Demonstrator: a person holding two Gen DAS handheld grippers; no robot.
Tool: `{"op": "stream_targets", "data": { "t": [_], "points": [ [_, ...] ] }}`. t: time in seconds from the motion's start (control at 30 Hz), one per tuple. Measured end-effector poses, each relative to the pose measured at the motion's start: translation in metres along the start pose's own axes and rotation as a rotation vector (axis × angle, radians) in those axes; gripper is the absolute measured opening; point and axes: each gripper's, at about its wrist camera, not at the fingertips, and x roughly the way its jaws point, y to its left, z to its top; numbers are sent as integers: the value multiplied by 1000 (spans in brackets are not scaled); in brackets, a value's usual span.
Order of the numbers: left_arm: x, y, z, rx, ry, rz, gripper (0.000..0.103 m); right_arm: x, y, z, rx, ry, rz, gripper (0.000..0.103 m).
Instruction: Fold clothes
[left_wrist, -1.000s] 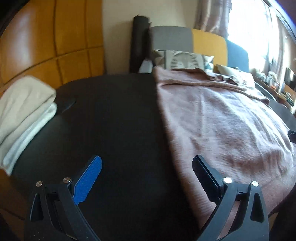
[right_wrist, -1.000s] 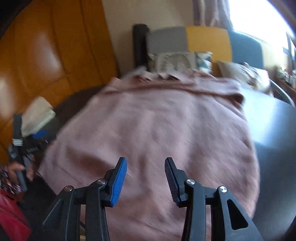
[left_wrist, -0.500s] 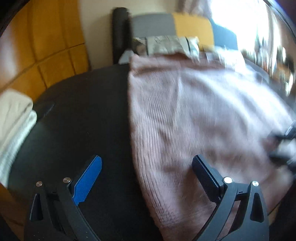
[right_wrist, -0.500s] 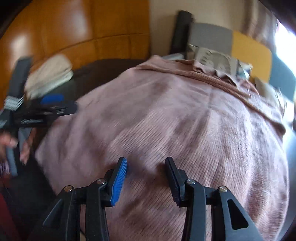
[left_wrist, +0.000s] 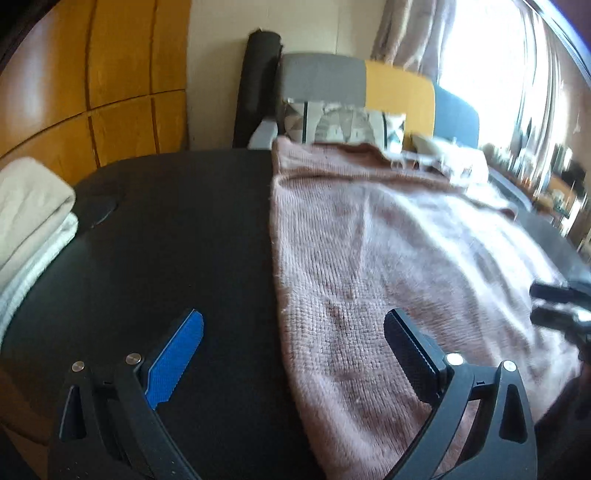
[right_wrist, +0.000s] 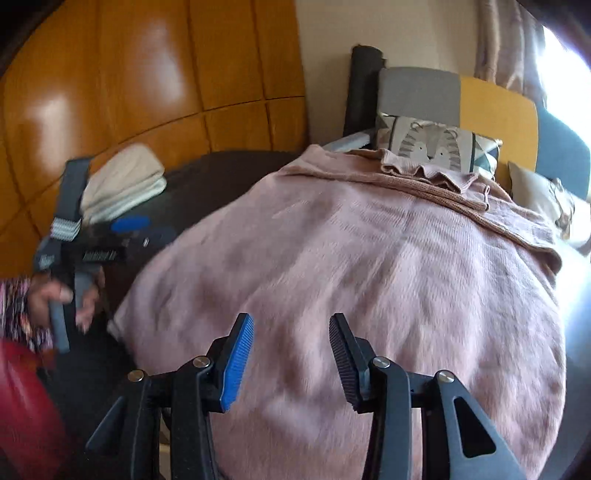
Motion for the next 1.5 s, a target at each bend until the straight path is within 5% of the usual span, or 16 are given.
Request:
{"op": "stream_targets", "data": {
  "t": [0.13, 0.4, 0.57, 0.8, 0.97, 1.07, 1.23, 1.37, 1.5],
  "points": [
    [22, -8, -11, 67, 79, 39, 100, 22, -2, -1, 9, 76, -48, 44],
    [4, 11, -25, 42, 78, -50, 100, -1, 14, -46, -138, 72, -54, 46],
    [1, 25, -9, -55, 70, -142, 100, -33, -28, -51, 88, 54, 23, 46],
    [14, 37, -1, -142, 109, -148, 100, -86, -109, -60, 348, -41, -192, 46],
    [22, 11, -16, 87, 116, -6, 100, -97, -147, -85, 504, -13, -251, 46],
    [12, 6, -20, 174, 76, 22, 100, -94, -141, -93, 452, 31, -283, 46],
    [-11, -8, 7, 158, -38, -24, 100, -101, -136, -85, 403, 28, -307, 46],
    [-15, -52, 37, 168, -120, -180, 100, -99, -140, -69, 447, -3, -271, 42],
    [12, -108, 41, 190, -34, -276, 100, -78, -134, -43, 487, -54, -161, 34]
  ]
}}
